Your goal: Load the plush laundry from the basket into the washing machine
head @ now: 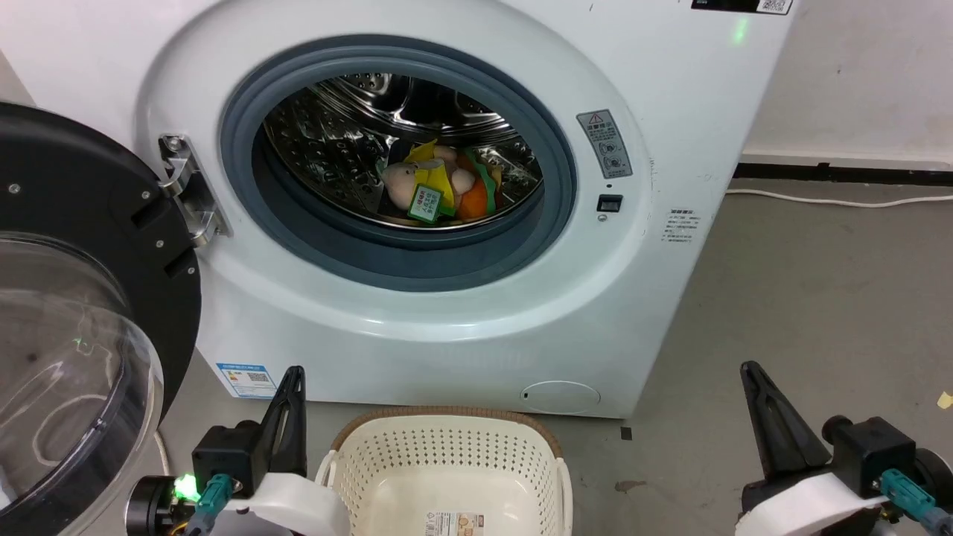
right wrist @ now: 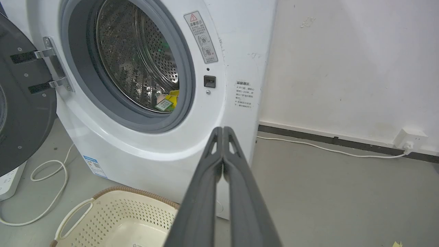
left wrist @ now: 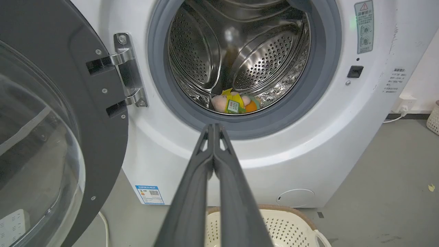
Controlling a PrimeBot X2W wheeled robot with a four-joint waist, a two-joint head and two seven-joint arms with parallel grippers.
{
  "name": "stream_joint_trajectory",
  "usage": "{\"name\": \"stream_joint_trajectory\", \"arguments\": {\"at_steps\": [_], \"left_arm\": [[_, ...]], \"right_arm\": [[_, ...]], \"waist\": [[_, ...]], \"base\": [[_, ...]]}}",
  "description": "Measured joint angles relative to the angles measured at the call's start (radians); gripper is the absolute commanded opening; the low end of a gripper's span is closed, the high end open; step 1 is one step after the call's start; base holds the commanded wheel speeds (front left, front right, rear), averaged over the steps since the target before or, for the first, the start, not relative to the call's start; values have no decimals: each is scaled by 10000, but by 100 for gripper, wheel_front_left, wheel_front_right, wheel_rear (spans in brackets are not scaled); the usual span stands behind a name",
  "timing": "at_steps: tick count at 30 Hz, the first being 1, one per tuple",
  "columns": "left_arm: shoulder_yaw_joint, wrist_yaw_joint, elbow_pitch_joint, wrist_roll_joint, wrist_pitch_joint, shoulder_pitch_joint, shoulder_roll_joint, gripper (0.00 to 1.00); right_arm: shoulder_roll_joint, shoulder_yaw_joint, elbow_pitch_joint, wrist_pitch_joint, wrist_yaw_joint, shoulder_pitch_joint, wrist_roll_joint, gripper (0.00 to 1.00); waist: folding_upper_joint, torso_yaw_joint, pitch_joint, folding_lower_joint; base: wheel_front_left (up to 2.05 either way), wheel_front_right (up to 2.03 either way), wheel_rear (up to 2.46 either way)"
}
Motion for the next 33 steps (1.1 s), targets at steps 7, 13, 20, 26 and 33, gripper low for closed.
{"name": "stream_joint_trajectory", "arguments": {"at_steps": [7,13,20,26,33], "left_arm": [[96,-6,-25,94,196,0,-27,0],[153,-6,-31,173,324,0,-36,0],[207,-8,-38,259,466,-1,-61,0],[245,-10,-44,299,575,-1,-69,0],[301,-10,-58,418,685,-1,-79,0]], "right_arm": [[0,21,63,173,0,-43,-67,0],[0,36,123,293,0,-44,-142,0],[0,61,199,462,0,-87,-215,0],[0,84,244,568,0,-164,-238,0],[0,105,301,725,0,-165,-299,0]], "waist": [[0,-11,-71,0],[0,-18,-119,0],[0,-27,-174,0],[0,-35,-221,-1],[0,-43,-276,0]], "base": [[0,0,0],[0,0,0],[0,0,0],[0,0,0],[0,0,0]]}}
